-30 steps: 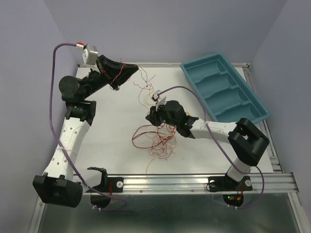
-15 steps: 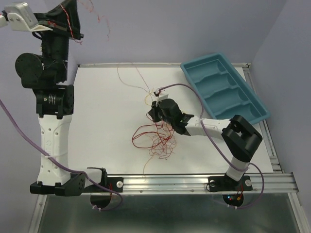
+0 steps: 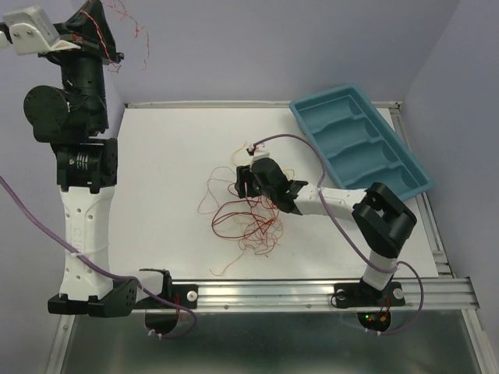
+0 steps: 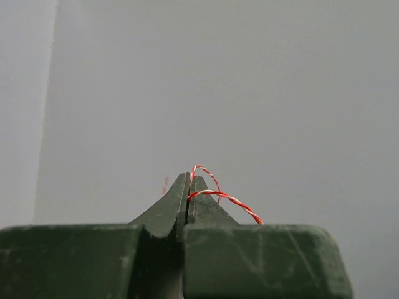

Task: Untangle the cables
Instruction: Untie the cable, then place the cable in the bin.

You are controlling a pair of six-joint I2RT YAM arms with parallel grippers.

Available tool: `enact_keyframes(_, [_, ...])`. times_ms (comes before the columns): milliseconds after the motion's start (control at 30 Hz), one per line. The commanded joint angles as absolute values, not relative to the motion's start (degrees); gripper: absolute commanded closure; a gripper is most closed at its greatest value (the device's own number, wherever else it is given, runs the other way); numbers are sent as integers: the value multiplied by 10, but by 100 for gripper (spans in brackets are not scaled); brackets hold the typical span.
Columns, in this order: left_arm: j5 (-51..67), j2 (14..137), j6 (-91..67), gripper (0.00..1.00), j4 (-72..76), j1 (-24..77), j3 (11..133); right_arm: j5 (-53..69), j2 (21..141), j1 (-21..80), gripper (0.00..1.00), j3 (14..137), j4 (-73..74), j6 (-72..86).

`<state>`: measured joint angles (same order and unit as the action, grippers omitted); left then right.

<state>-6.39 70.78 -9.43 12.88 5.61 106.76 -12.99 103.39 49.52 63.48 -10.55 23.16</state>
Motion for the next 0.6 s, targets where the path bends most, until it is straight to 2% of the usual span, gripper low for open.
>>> enact_keyframes(0, [75, 693, -108, 100, 125, 57, 1025, -126, 963, 497, 27, 655, -109, 196])
enact_keyframes(100, [162, 691, -148, 100, 134, 61, 916, -115, 900, 497, 16, 639, -109, 168])
enact_keyframes(267, [171, 699, -127, 100, 149, 107, 821, -111, 819, 497, 1, 614, -112, 132])
enact_keyframes(567, [192, 693, -57, 100, 134, 228, 709, -37, 726, 496, 0, 547, -186, 98])
